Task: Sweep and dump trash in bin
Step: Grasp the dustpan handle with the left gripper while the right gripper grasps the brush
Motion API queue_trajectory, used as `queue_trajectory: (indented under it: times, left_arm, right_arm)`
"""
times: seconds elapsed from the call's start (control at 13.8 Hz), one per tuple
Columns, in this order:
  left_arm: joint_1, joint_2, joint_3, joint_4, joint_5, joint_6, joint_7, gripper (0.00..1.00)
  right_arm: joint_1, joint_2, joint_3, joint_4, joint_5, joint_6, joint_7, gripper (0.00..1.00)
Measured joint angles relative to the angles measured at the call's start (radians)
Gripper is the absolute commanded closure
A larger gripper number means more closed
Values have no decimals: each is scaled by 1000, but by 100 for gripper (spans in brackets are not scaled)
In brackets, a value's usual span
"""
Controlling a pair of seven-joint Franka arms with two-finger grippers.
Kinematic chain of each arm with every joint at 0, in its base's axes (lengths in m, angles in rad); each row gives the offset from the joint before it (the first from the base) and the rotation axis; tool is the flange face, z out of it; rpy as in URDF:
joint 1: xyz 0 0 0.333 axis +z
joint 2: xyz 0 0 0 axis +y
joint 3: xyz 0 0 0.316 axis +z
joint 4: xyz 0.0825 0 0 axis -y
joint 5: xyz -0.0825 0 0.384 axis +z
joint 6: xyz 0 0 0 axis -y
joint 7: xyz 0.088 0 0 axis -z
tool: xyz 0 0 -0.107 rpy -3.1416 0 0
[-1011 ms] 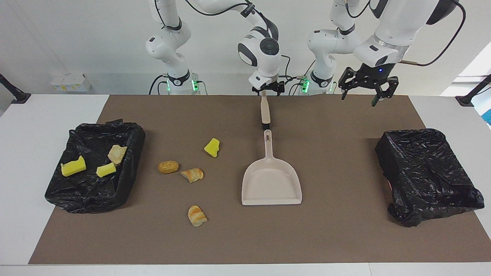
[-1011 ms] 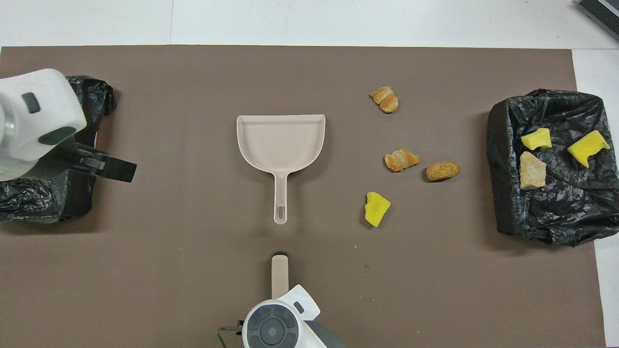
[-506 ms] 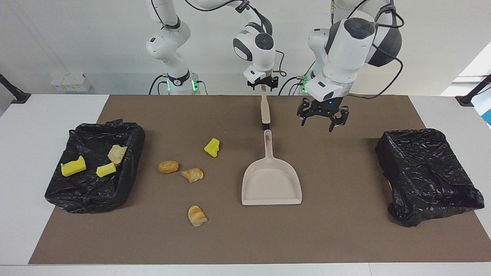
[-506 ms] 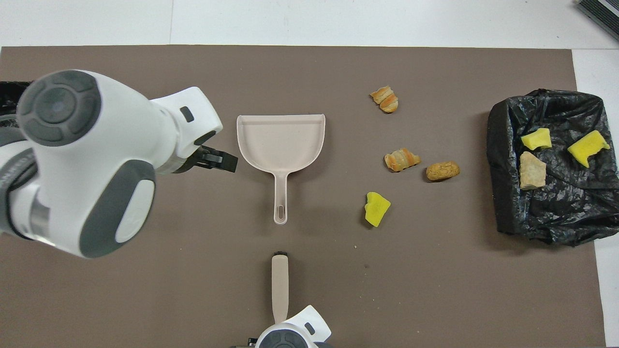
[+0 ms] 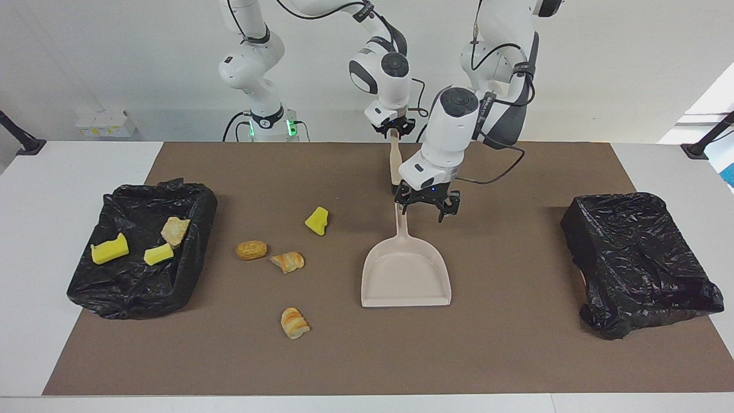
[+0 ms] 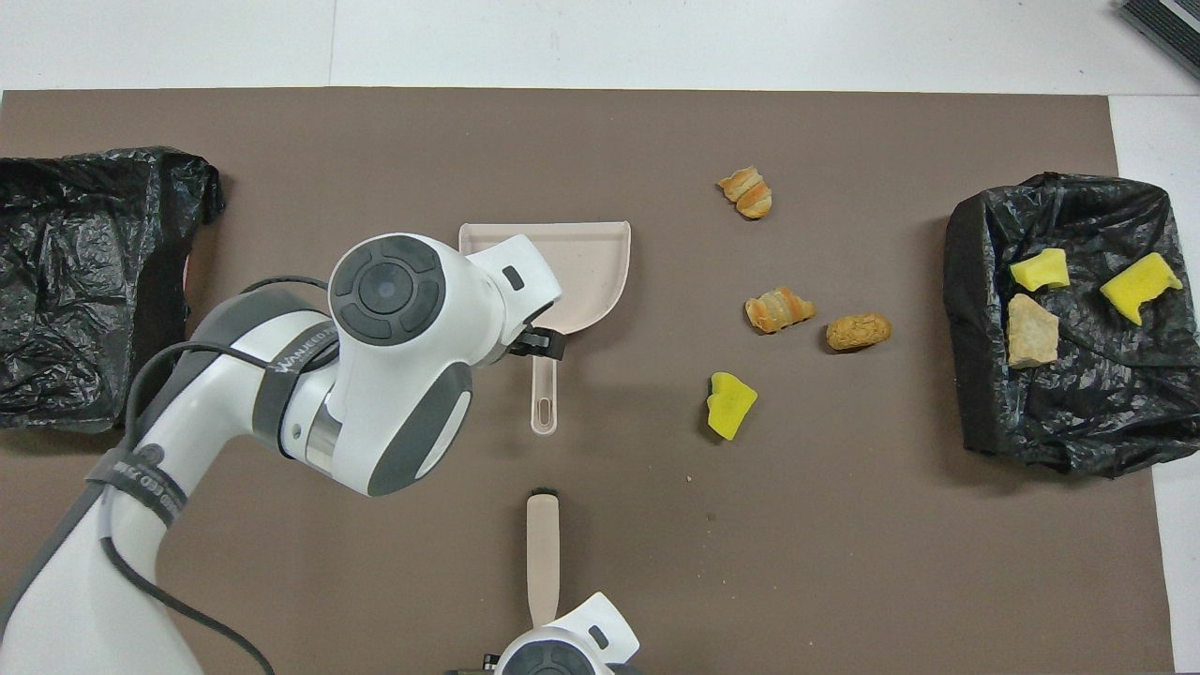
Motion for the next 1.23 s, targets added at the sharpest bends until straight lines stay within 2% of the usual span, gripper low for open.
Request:
queue_trajectory:
  times: [0.43,0.65,0.79,0.87,0.94,1.01,1.08,1.23]
  left_arm:
    - [-40,14,0,-82,0,81,-72,0]
    - [-48,19,-1,-101,0,111,-95,0]
    - [-55,24,-1,-102,0,119,-95,15]
    - [-61,27,-1,-102,0,125,-95,29]
    - [-65,30,-1,-102,0,130,-96,57]
    - [-67,31,0,-102,0,134,-97,74]
    - [-68,31,1,-102,0,137,-98,86]
    - [-68,31,1,-99,0,140,-98,99]
  right_arm:
    - [-1,8,-5,23,1,-3,19,100]
    - [-22,2,-16,36,1,-45,19,100]
    - [-72,-23,-17,46,0,-93,17,100]
    - [-104,-39,-18,49,-1,-118,5,100]
    - [-145,-59,-18,50,-3,-144,-23,100]
    - [-186,-78,-20,51,-10,-169,-59,100]
    - [-223,-93,-22,51,-24,-192,-95,100]
    - [-296,-110,-24,50,-64,-224,-157,100]
